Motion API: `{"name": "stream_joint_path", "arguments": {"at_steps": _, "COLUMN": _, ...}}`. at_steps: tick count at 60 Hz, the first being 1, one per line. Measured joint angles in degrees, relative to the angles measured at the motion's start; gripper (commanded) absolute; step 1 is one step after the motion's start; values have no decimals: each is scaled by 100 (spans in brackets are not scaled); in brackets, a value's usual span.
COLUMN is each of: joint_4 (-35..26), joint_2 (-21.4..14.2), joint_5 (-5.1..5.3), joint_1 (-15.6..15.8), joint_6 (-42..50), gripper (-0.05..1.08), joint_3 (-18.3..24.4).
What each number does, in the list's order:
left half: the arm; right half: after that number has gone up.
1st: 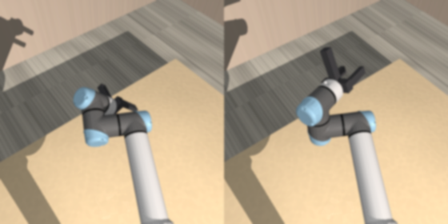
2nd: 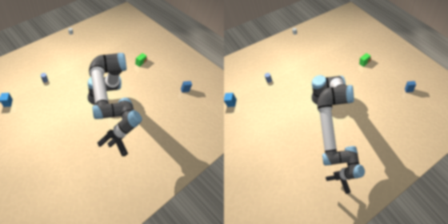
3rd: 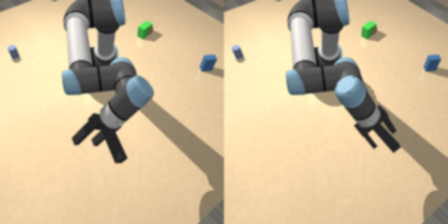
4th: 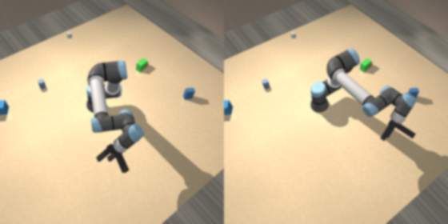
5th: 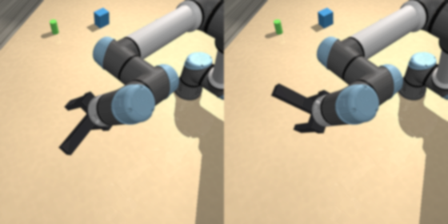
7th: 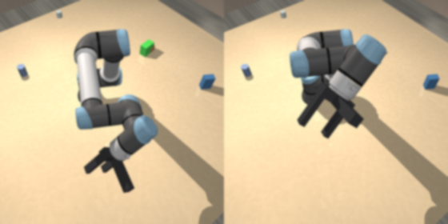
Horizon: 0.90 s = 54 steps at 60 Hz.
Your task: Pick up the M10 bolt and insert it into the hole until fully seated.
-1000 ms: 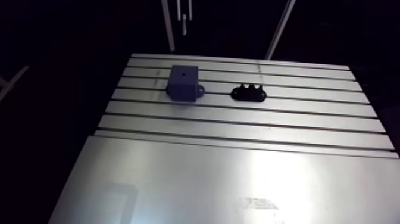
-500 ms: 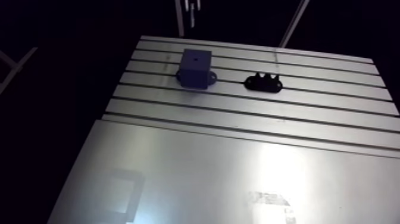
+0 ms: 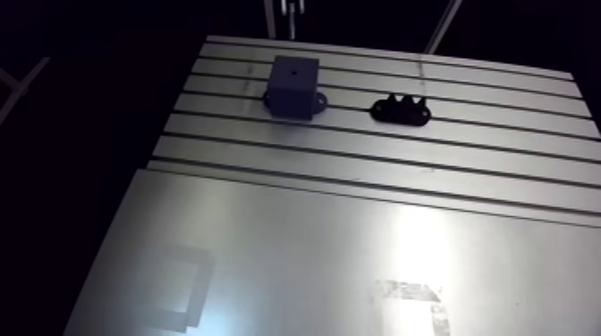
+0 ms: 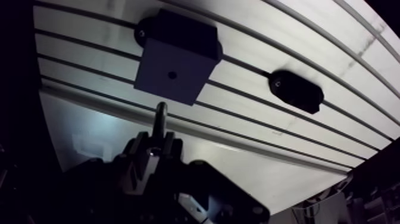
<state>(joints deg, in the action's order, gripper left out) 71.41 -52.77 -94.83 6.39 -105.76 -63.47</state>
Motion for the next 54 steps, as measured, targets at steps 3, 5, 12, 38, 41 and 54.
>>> {"name": "stream_joint_path", "arguments": {"at_steps": 3, "joint_4": 3, "joint_2": 27, "joint_5": -7, "joint_1": 0, "joint_6": -1, "gripper": 108, "joint_3": 1}}
{"name": "stream_joint_path", "arguments": {"at_steps": 5, "joint_4": 6, "joint_2": 42, "joint_5": -11, "joint_1": 0, "joint_6": -1, "gripper": 108, "joint_3": 1}}
{"name": "stream_joint_path", "arguments": {"at_steps": 12, "joint_4": 19, "joint_2": 88, "joint_5": -21, "joint_1": 1, "joint_6": -2, "gripper": 108, "joint_3": 1}}
{"name": "stream_joint_path", "arguments": {"at_steps": 38, "joint_4": 22, "joint_2": 229, "joint_5": -23, "joint_1": 10, "joint_6": -1, "gripper": 108, "joint_3": -10}}
{"name": "stream_joint_path", "arguments": {"at_steps": 41, "joint_4": 22, "joint_2": 239, "joint_5": -24, "joint_1": 10, "joint_6": 0, "gripper": 108, "joint_3": -13}}
{"name": "stream_joint_path", "arguments": {"at_steps": 54, "joint_4": 31, "joint_2": 259, "joint_5": -29, "joint_1": 15, "joint_6": 5, "gripper": 108, "joint_3": -30}}
